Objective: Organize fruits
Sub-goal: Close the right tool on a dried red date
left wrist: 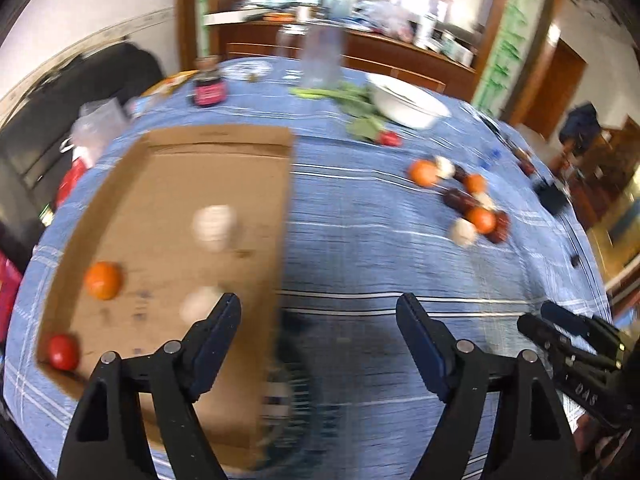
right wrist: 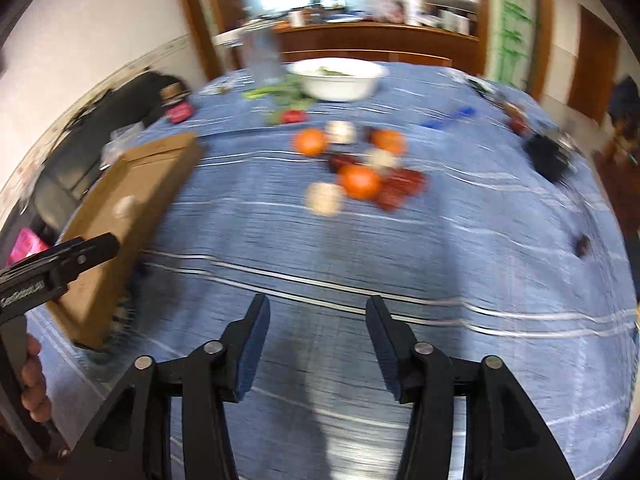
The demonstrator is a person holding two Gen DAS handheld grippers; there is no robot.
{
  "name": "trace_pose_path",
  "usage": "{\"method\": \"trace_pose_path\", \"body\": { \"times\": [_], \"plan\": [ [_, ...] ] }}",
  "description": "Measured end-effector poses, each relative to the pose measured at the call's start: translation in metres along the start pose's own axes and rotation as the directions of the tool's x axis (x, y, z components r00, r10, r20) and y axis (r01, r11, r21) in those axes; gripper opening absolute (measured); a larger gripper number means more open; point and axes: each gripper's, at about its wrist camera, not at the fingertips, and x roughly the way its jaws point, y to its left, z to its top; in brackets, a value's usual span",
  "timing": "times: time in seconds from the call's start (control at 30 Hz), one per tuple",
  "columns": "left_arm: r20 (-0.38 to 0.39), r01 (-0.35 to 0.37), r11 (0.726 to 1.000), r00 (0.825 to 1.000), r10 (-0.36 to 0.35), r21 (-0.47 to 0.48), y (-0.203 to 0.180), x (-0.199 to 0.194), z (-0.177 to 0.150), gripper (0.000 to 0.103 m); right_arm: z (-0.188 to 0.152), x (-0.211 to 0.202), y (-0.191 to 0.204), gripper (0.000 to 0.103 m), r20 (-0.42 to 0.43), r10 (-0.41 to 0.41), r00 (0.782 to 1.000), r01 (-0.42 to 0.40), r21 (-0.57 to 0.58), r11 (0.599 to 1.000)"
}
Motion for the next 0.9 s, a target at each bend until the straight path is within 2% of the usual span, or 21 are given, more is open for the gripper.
{"method": "trace_pose_path", "body": {
  "times": [0.13, 0.27, 0.47, 0.6, 0.67, 0.7, 0.9],
  "plan": [
    [-0.040, 0.015, 0.998, 0.999, -0.012, 0.068, -0.042, 0.015, 0.004, 0.079, 0.008, 0.000, -0.040, 0.055, 0.004, -0.017, 1.000, 0.017, 0.063, 0.998],
    [-0.058, 0.006, 0.993, 0.998, 0.001, 0.117, -0.067, 0.026, 0.004, 0.079, 0.029, 0.011, -0.056, 0.055, 0.008, -0.001, 1.000, 0.000, 0.076, 0.997],
    [-0.071, -0.024, 0.988, 0.997, 0.035, 0.152, -0.072, 0.039, 0.010, 0.079, 0.057, 0.044, -0.056, 0.055, 0.009, 0.044, 0.999, -0.045, 0.059, 0.997],
    [-0.078, -0.041, 0.985, 0.995, 0.055, 0.169, -0.073, 0.047, 0.015, 0.079, 0.067, 0.071, -0.052, 0.055, -0.024, 0.066, 0.998, -0.065, 0.050, 0.997],
    [-0.085, -0.039, 0.984, 0.995, 0.054, 0.173, -0.074, 0.052, 0.018, 0.079, 0.071, 0.079, -0.053, 0.046, -0.029, 0.077, 0.997, -0.075, 0.049, 0.996],
    [-0.087, -0.036, 0.984, 0.995, 0.052, 0.177, -0.076, 0.054, 0.020, 0.079, 0.073, 0.081, -0.052, 0.033, -0.030, 0.080, 0.996, -0.079, 0.042, 0.996],
    [-0.095, -0.004, 0.980, 0.995, 0.024, 0.201, -0.096, 0.073, 0.035, 0.079, 0.072, 0.070, -0.063, 0.032, 0.012, 0.051, 0.999, -0.052, 0.019, 0.998]
  ]
}}
